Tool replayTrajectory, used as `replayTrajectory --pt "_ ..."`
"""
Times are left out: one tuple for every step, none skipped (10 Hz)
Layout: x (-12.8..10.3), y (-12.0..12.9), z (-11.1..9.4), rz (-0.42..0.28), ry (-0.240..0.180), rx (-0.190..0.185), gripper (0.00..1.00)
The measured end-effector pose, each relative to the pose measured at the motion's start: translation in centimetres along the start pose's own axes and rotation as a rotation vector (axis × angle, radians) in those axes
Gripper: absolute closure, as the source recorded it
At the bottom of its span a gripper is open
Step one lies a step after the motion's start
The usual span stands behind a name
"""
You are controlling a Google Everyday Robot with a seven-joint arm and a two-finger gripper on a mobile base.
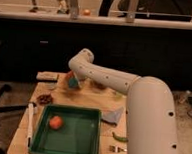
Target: Wipe red bowl with sponge
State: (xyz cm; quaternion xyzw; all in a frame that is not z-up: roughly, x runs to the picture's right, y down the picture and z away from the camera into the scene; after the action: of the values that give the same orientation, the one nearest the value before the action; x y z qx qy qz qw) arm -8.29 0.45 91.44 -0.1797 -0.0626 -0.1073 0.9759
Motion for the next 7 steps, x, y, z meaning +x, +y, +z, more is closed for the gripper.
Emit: replayTrajectory --pt "0.1 -0.7 0.4 -0.002 0.007 0.000 0.81" --pt "-0.1 -1.2 0.7 -0.004 0.007 -0.001 0.81" --pt "-0.2 -1.9 1.2 -0.002 0.003 -0.004 0.81" --pt "0.1 -2.4 1.6 0.005 0.004 -0.007 0.81" --pt "0.9 -2.9 2.1 0.019 0.004 -0.013 0.81" --pt "1.3 -3.2 2.6 0.031 0.005 -0.020 0.81" --pt "1.7 -3.5 2.9 0.040 0.006 -0.025 0.81"
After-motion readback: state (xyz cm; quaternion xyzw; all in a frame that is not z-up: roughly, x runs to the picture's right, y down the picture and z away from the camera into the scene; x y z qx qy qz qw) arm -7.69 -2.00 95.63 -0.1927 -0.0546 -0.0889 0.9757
